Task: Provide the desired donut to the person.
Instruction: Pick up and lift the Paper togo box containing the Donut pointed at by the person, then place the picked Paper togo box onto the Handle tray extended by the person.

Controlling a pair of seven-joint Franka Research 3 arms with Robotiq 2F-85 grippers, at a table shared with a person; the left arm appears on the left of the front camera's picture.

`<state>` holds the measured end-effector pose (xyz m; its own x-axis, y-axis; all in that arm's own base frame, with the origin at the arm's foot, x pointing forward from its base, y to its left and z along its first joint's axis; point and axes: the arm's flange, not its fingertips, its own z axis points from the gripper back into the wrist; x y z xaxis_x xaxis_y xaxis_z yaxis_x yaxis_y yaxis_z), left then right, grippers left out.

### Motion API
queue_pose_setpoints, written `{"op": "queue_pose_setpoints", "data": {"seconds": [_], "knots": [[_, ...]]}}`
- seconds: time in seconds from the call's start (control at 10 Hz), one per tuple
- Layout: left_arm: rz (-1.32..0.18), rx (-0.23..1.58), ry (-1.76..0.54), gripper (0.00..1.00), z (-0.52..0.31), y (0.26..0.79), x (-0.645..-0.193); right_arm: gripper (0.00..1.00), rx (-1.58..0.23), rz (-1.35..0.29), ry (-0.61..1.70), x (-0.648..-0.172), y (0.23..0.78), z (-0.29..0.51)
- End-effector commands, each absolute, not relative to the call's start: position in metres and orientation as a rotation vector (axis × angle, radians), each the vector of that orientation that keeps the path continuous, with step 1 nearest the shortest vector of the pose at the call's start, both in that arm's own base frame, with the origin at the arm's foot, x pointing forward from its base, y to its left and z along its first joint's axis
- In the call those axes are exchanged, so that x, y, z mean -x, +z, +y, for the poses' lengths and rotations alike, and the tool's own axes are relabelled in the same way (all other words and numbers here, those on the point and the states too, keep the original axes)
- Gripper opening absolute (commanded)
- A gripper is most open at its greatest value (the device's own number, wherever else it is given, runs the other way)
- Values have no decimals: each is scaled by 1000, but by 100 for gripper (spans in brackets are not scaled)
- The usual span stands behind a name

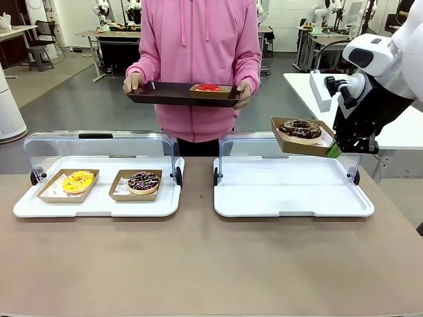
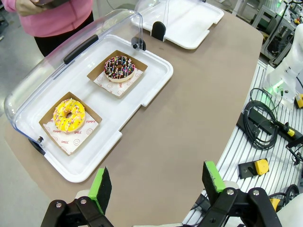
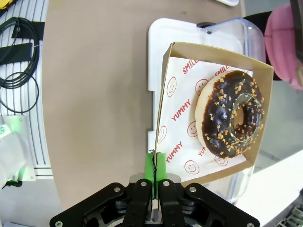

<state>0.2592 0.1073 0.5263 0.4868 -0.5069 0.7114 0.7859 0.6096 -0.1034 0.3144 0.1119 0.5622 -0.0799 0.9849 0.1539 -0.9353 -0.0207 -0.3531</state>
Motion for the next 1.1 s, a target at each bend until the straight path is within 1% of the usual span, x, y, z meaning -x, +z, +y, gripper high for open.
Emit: {"op": "queue_pose_setpoints", "data": {"seconds": [0.0, 1.0], "knots": [[-705, 464, -839, 100, 110, 525, -259, 0, 148, -413, 1588, -313, 560, 112], [-705, 464, -839, 100, 110, 525, -259, 0, 148, -413, 1588, -313, 560, 112]]}}
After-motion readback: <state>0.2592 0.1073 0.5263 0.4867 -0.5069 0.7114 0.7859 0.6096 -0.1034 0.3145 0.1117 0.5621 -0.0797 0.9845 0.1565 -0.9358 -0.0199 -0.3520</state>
